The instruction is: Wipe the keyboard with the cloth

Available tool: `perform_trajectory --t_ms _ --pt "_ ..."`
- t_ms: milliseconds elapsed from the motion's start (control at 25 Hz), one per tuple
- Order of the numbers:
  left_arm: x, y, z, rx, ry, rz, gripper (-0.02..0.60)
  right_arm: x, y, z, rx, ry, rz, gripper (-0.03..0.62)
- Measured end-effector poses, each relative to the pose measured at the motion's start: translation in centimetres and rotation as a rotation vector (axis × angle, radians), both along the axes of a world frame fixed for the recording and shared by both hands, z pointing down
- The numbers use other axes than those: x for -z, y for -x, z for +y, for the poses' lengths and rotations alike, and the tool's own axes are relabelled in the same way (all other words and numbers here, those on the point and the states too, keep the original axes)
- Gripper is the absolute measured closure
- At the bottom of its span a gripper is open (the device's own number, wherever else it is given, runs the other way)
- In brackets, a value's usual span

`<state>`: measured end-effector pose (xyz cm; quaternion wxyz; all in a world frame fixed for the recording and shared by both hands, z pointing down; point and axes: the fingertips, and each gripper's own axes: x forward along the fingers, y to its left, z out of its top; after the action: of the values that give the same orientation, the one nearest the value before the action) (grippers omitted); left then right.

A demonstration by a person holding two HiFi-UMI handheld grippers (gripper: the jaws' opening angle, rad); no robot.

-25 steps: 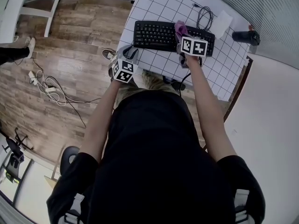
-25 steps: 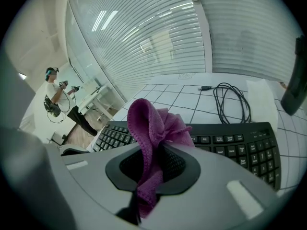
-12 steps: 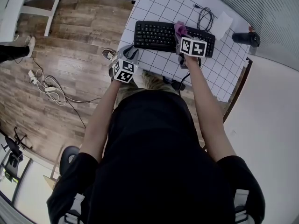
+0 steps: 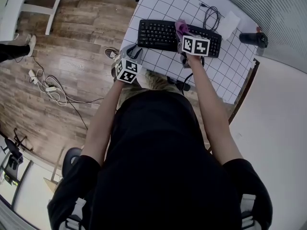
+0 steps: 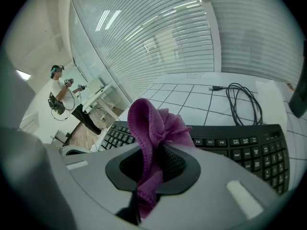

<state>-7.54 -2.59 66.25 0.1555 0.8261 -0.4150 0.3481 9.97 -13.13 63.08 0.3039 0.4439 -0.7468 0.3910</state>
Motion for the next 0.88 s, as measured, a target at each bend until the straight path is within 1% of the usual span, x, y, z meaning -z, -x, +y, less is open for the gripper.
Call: perform_trajectory --t_ms 280,680,880 --pt "-0.1 0.0 0.0 0.001 -0.001 -0.001 0.469 -0.1 1.1 0.1 0.030 -0.001 -0.006 0.528" --pt "0.0 0.0 0.1 0.000 -0.002 -0.003 0.469 0.0 1.6 0.1 0.036 0.001 -0.008 0.528" --pt "0.0 0.0 0.1 0.000 -0.002 -0.002 0.469 0.0 3.0 0.4 0.072 -0.001 -0.016 0.528"
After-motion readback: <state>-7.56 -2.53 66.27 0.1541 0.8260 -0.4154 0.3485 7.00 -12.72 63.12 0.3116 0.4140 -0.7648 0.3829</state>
